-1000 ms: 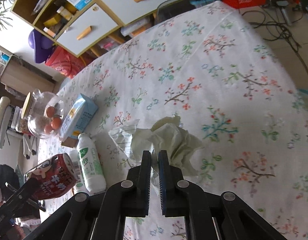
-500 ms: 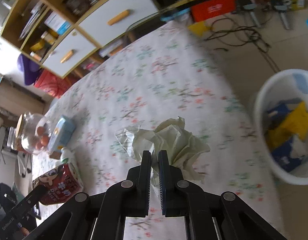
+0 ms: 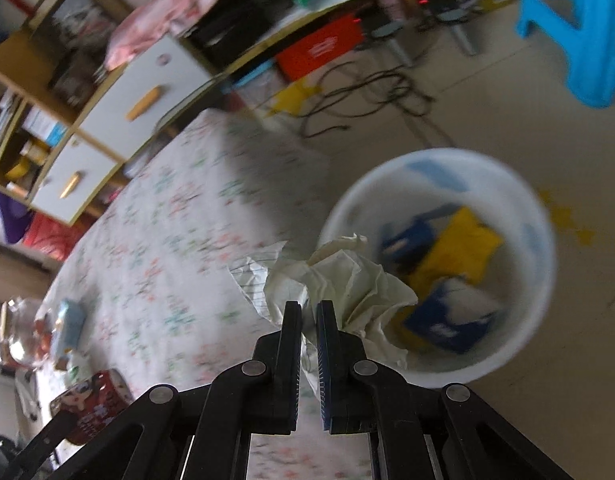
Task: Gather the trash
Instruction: 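Carry the tissue over the wastebasket and open the right tool while the left tool carries the can, then open the left tool over the wastebasket to drop the tin can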
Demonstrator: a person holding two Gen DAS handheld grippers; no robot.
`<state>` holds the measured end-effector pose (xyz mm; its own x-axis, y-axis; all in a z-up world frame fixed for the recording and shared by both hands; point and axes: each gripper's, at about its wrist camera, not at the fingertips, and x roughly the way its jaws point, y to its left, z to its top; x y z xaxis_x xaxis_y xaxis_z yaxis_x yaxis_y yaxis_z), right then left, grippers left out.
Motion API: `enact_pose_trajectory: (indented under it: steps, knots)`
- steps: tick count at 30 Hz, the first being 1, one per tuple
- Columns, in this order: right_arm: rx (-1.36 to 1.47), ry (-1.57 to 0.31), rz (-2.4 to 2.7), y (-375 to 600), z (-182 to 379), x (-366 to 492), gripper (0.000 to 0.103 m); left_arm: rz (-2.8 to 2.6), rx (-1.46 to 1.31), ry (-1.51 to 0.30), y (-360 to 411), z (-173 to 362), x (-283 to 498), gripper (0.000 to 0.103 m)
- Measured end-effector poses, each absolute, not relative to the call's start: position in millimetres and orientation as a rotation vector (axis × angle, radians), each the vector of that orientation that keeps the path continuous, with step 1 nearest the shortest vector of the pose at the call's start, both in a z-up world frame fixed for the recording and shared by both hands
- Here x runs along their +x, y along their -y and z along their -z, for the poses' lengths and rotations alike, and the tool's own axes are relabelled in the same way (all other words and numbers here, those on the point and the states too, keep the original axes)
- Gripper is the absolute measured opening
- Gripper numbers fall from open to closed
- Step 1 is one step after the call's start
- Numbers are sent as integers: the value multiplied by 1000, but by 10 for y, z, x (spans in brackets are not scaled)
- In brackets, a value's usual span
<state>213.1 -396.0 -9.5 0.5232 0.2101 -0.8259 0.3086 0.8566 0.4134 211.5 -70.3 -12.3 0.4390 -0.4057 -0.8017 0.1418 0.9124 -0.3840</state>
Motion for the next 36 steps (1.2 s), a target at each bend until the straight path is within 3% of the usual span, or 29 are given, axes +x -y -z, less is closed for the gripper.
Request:
enact_pose_trajectory:
  steps: [5, 7, 8, 9, 23, 36]
  knots:
    - [585, -1027, 122, 4281, 142, 2043, 11, 382, -273, -1072, 970, 166, 2193, 59]
    - [603, -1044, 126, 4370, 182, 2017, 22, 396, -272, -1074, 1089, 181, 2216, 59]
    - [621, -1049, 128, 4424, 203, 1986, 38, 407, -268, -1076, 1181, 194, 2235, 59]
    - [632, -1051, 134, 4471, 215, 1957, 43, 415, -263, -1078, 1248, 203, 2247, 59]
    - [519, -1075, 235, 4854, 238, 1591, 43, 500, -188, -1087, 2213, 288, 2449, 59]
    - [546, -1063, 262, 5008, 229, 1502, 46, 557, -138, -1041, 2633, 288, 2588, 60]
